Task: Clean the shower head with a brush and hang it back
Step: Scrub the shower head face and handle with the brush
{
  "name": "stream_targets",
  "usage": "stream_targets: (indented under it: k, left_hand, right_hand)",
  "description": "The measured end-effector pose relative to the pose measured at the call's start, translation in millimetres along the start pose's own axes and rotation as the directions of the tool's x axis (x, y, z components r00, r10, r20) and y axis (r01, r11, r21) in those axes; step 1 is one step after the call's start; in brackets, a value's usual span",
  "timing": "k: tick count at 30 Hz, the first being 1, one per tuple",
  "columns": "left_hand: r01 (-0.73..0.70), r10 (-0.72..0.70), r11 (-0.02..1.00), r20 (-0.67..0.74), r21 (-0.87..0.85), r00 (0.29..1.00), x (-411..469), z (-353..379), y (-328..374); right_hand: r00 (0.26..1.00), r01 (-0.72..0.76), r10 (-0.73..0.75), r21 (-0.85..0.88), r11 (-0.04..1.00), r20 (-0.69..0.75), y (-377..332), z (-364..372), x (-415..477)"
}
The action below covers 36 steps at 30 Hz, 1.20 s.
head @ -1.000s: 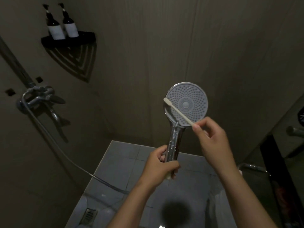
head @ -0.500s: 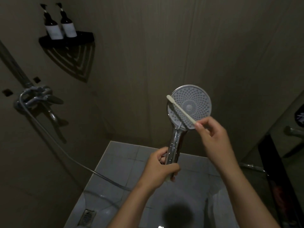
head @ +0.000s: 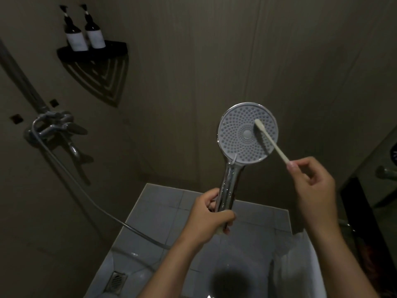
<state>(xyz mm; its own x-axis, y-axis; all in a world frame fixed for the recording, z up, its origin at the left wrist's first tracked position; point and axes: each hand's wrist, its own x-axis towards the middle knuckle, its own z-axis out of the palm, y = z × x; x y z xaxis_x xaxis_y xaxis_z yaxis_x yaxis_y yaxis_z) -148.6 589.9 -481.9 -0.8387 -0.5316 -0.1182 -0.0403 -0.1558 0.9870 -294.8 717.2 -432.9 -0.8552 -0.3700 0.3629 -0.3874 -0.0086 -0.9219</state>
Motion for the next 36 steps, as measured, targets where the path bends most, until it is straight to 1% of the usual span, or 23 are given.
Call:
stream_targets:
  k: [4, 5, 6, 12, 14, 16, 19, 21, 23, 26, 28, 30, 34, 36]
  left_hand:
    - [0.003, -0.004, 1.0, -0.033, -0.018, 0.999, -0.6, 1.2, 0.5]
    - [0.004, -0.005, 1.0, -0.036, -0.025, 0.999, -1.1, 0.8, 0.6]
    - [0.006, -0.007, 1.0, -0.039, -0.031, 0.999, -1.6, 0.1, 0.7]
    - [0.009, -0.01, 1.0, -0.047, -0.014, 0.999, -1.6, -2.3, -1.4]
    - [0.011, -0.012, 1.0, -0.054, -0.011, 0.998, -2.1, -1.3, -2.7]
    - [0.008, -0.009, 1.0, -0.051, -0.008, 0.999, -2.5, -1.0, -3.0]
    - [-0.006, 0.005, 1.0, -0.068, -0.028, 0.998, -0.9, -1.3, -2.2]
    - [-0.006, 0.002, 0.999, -0.086, -0.038, 0.996, 0.1, -2.3, -1.8]
    - [-0.008, 0.006, 1.0, -0.09, -0.028, 0.996, -0.4, -4.1, -1.9]
    - [-0.007, 0.007, 1.0, -0.07, 0.003, 0.998, -1.2, -6.2, -1.8]
    - [-0.003, 0.004, 1.0, -0.056, 0.012, 0.998, -1.2, -5.8, -1.5]
    - [-0.005, 0.005, 1.0, -0.06, 0.001, 0.998, -0.6, -4.4, -0.9]
    - [-0.004, 0.002, 1.0, -0.091, -0.02, 0.996, 1.3, -5.2, -3.0]
    - [-0.004, 0.002, 1.0, -0.099, -0.023, 0.995, 1.6, -6.8, -5.0]
  right_hand:
    - [0.985, 0.003, 0.003, -0.034, 0.999, 0.17, 5.1, 8.1, -9.0]
    - [0.982, 0.001, 0.008, -0.046, 0.999, 0.19, 6.4, 9.4, -10.1]
    - [0.982, 0.005, 0.007, -0.058, 0.998, 0.189, 7.3, 10.2, -10.0]
    - [0.999, 0.006, -0.003, -0.084, 0.996, 0.035, 14.0, 7.4, -0.6]
    - [1.0, 0.011, -0.01, -0.078, 0.997, 0.005, 16.0, 5.2, -1.9]
    - [0.999, 0.015, -0.012, -0.071, 0.997, 0.042, 15.7, 5.3, -5.1]
    - [0.985, 0.017, 0.0, -0.102, 0.995, 0.17, 17.0, 7.6, -11.0]
    - [0.981, 0.02, 0.007, -0.138, 0.99, 0.195, 20.7, 8.8, -14.2]
    - [0.991, 0.027, -0.005, -0.164, 0.986, 0.136, 22.7, 9.0, -13.4]
    - [0.999, 0.042, -0.043, -0.183, 0.982, -0.004, 19.9, 6.6, -6.8]
    - [0.998, 0.051, -0.058, -0.191, 0.98, -0.035, 18.3, 4.9, -4.7]
    - [0.999, 0.036, -0.036, -0.162, 0.986, 0.0, 19.5, 6.5, -7.8]
    - [0.985, 0.016, 0.009, -0.144, 0.99, 0.172, 24.6, 11.3, -18.3]
    - [0.985, 0.004, 0.027, -0.176, 0.984, 0.172, 26.4, 8.9, -16.2]
